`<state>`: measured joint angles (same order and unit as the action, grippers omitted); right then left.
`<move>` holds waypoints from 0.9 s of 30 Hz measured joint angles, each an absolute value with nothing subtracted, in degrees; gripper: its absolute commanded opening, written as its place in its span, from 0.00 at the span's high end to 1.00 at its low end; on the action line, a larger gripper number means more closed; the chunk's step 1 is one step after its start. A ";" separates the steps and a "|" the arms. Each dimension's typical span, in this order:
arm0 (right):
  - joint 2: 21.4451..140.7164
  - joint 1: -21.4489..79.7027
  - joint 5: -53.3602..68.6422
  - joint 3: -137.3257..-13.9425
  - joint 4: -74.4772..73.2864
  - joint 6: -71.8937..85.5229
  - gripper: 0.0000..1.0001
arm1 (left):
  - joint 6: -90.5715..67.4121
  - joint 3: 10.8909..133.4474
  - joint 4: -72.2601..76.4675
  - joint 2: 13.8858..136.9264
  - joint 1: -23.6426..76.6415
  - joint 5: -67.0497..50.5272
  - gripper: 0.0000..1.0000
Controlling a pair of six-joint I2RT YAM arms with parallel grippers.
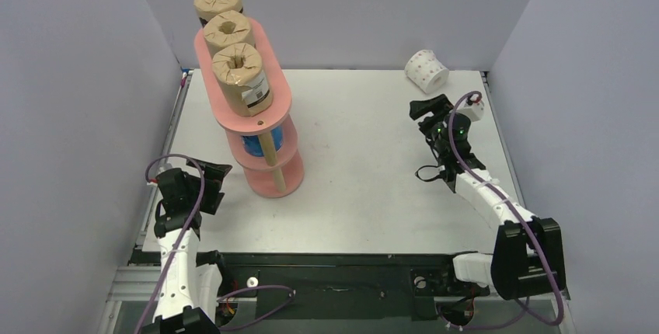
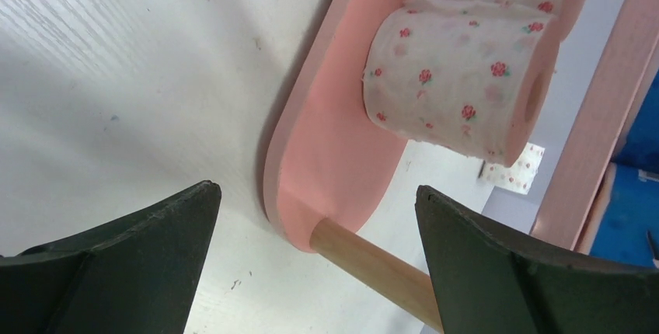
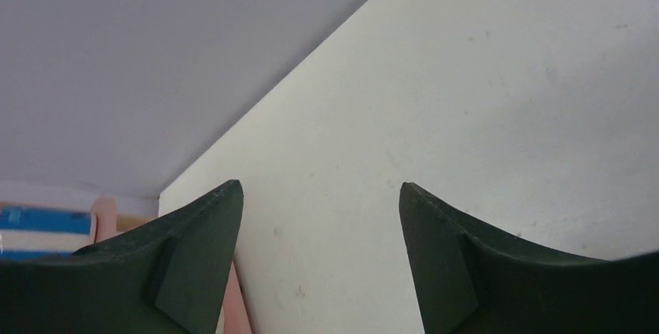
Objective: Place and organize the paper towels onto the shelf
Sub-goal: Adjust the paper towel on the shelf, then pick up the paper towel from the corner of the board.
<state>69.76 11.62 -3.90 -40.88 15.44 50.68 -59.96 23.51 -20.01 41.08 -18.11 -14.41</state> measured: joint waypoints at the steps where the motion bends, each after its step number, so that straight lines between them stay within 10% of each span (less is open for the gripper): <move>1: 71.53 9.58 -2.39 -40.91 18.09 51.79 0.23 | -59.75 23.51 -20.51 40.99 -18.13 -15.11 0.04; 14: 97.84 -6.85 7.14 -44.77 50.39 68.12 0.20 | -57.71 23.18 -24.10 39.88 -18.15 -23.14 0.04; 27: 118.10 -9.82 10.74 -70.96 48.97 69.71 0.19 | -55.99 23.73 -24.21 43.62 -18.15 -24.16 0.04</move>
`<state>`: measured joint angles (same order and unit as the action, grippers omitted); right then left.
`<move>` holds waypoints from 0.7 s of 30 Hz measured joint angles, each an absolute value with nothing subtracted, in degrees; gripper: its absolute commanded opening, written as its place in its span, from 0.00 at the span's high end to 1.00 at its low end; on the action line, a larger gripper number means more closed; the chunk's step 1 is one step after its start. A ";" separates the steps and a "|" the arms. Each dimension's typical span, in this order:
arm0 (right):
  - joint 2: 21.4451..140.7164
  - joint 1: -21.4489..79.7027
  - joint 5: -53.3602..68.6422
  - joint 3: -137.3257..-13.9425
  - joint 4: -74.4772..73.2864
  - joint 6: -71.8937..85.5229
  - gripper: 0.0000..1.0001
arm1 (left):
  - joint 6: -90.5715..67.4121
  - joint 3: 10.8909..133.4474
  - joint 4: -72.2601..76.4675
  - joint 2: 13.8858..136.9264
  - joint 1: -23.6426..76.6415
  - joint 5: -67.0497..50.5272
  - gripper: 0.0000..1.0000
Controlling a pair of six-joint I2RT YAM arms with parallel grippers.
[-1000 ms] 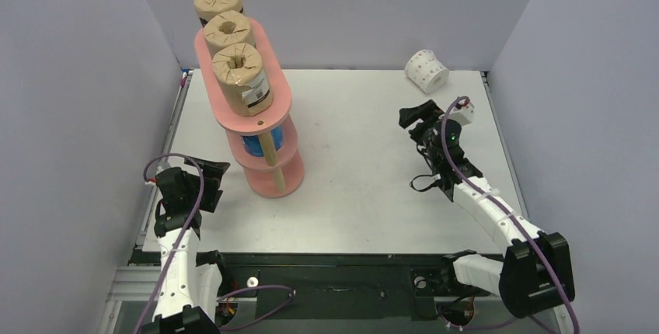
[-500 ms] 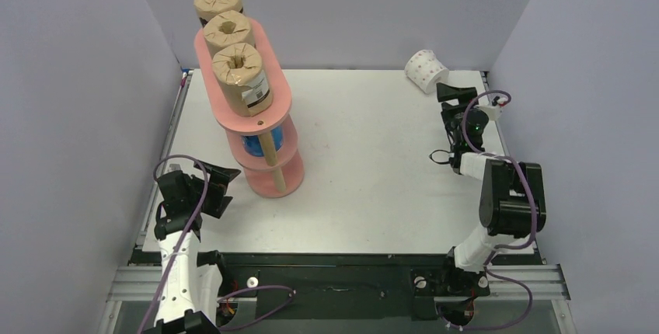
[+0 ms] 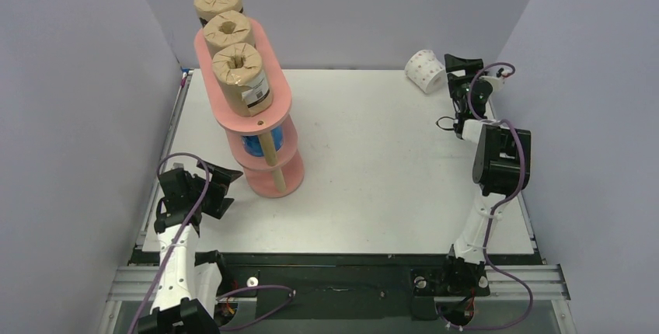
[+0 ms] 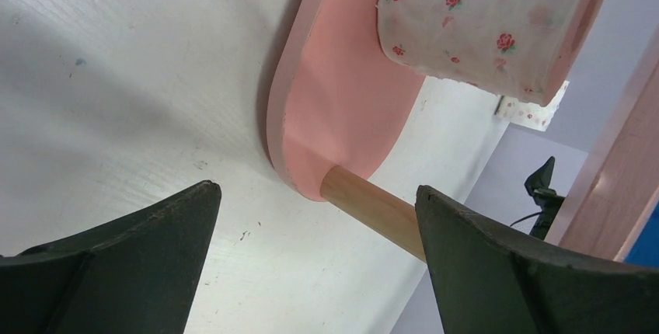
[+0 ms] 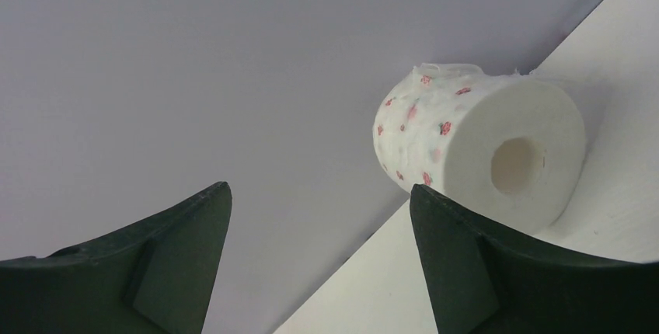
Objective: Place and organize the paper towels onto the shelf
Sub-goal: Pick up the paper towel from the corner of the board.
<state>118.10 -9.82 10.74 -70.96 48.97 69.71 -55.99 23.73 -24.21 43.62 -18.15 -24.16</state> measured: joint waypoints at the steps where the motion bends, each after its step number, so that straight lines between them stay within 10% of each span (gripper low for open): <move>1: 119.50 -9.87 11.14 -72.86 48.36 69.87 0.19 | -55.79 23.81 -24.23 43.83 -18.15 -24.25 0.04; 21: 131.76 -12.40 17.28 -84.23 40.14 72.58 0.19 | -55.07 24.27 -23.77 44.62 -18.17 -24.80 0.03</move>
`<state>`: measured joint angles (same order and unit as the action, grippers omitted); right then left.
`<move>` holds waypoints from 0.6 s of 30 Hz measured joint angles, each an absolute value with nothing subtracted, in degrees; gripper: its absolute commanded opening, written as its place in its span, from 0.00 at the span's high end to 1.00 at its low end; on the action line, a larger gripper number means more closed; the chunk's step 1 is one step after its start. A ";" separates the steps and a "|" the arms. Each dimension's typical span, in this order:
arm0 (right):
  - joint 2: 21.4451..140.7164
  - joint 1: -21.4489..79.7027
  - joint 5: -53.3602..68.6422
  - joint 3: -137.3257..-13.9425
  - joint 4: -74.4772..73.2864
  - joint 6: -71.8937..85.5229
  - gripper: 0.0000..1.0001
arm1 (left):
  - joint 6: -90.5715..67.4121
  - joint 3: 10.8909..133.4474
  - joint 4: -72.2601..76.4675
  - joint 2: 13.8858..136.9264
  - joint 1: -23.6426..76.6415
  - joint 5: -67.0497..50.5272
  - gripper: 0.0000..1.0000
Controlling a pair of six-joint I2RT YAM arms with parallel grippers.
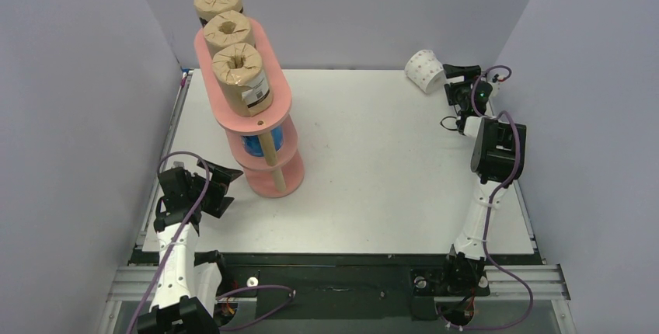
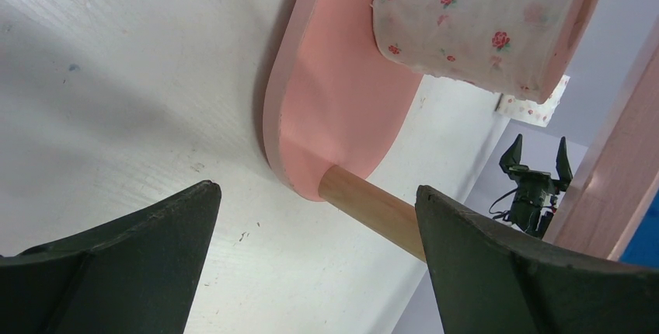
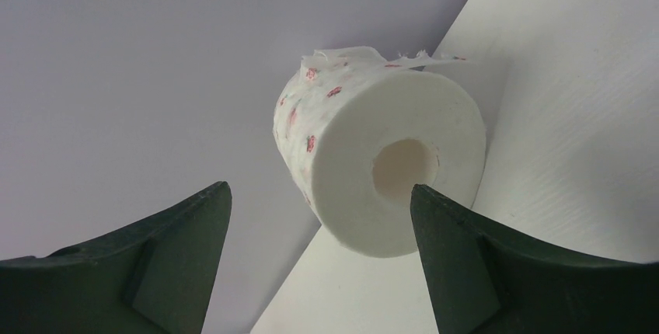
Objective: Place and organize the paper towels onto the shelf
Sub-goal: Pick up the paper towel from the corner of the board.
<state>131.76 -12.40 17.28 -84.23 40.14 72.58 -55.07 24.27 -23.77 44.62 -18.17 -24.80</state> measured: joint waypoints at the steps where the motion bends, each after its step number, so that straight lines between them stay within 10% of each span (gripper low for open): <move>1: 131.98 -12.40 17.34 -84.47 40.07 72.53 0.19 | -55.07 24.27 -23.77 44.62 -18.15 -24.80 0.03; 18: 136.03 -10.72 18.11 -89.17 37.12 71.92 0.22 | -55.07 24.27 -23.70 44.64 -18.17 -24.73 0.03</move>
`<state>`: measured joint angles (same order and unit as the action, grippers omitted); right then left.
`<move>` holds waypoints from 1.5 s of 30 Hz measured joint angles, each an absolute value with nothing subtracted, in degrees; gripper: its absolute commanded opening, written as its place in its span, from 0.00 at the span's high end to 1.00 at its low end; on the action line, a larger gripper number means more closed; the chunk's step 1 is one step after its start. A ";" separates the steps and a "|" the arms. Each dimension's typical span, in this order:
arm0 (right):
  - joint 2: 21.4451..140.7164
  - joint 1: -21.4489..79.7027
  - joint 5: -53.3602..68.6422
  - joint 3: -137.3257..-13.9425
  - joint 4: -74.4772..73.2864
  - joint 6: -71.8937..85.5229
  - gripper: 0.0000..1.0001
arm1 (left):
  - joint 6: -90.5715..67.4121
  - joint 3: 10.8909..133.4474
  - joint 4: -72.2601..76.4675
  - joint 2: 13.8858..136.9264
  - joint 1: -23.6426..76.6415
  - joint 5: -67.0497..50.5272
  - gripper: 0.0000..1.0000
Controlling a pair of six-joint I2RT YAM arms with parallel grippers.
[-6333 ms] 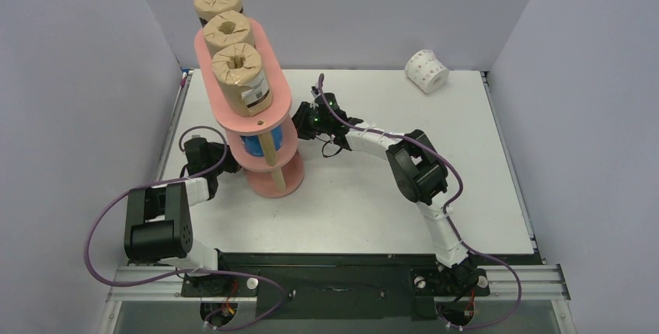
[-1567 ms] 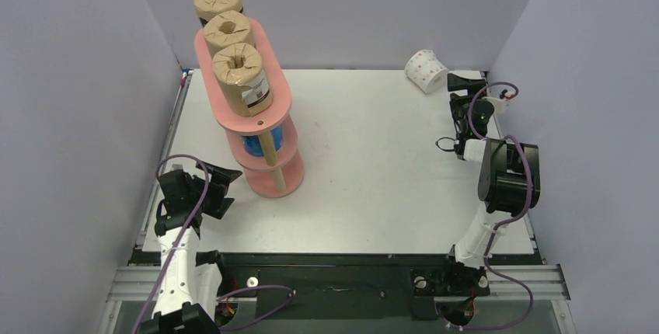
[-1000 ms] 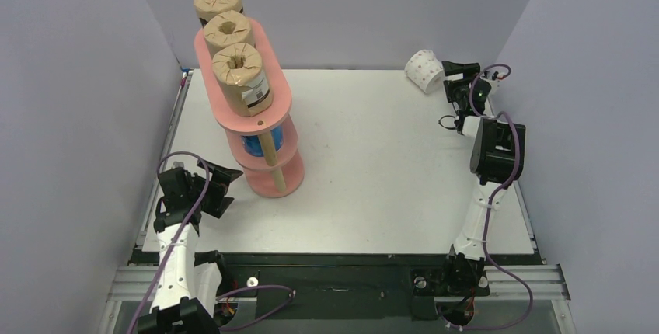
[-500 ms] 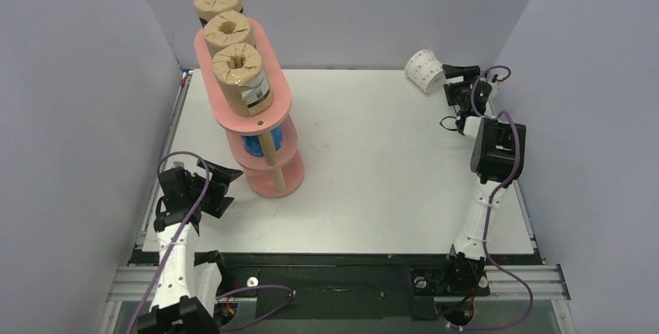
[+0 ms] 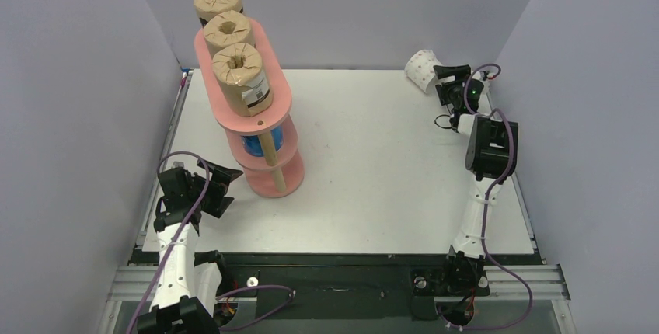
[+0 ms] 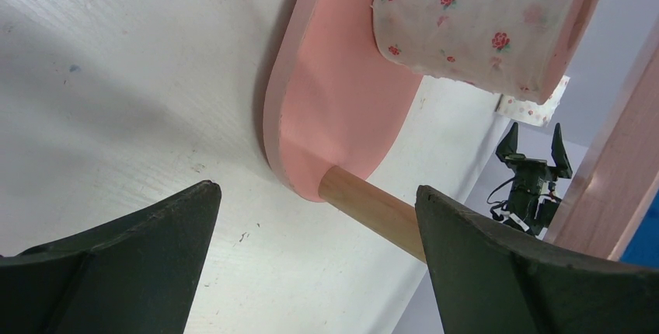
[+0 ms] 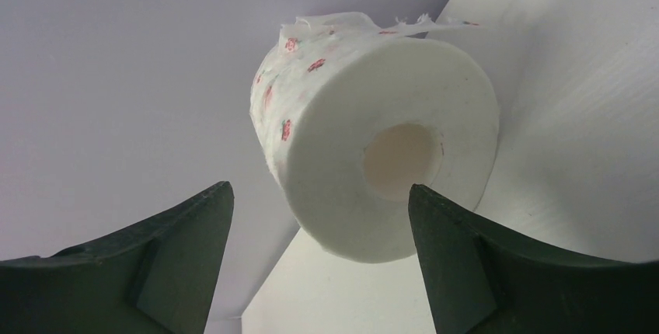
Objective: Place and organize the paper towels onto the shelf
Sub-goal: Pick up the paper towel from the corner of the board.
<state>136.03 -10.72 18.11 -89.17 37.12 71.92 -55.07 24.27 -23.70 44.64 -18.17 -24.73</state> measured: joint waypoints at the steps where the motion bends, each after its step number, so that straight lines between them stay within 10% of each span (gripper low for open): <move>1: 136.05 -10.59 18.13 -89.30 37.08 71.81 0.23 | -55.09 24.27 -23.70 44.64 -18.17 -24.71 0.03; 26: 142.26 -10.26 21.10 -94.61 41.04 72.44 0.40 | -55.31 23.68 -22.39 45.54 -18.17 -24.21 0.02; 45: 140.99 -10.02 21.23 -90.96 45.84 72.71 0.75 | -56.14 22.79 -21.19 45.10 -18.17 -24.25 0.01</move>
<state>140.99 -10.02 21.23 -90.96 45.84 72.71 -56.14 22.79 -21.19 45.10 -18.17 -24.25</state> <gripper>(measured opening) 0.334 0.988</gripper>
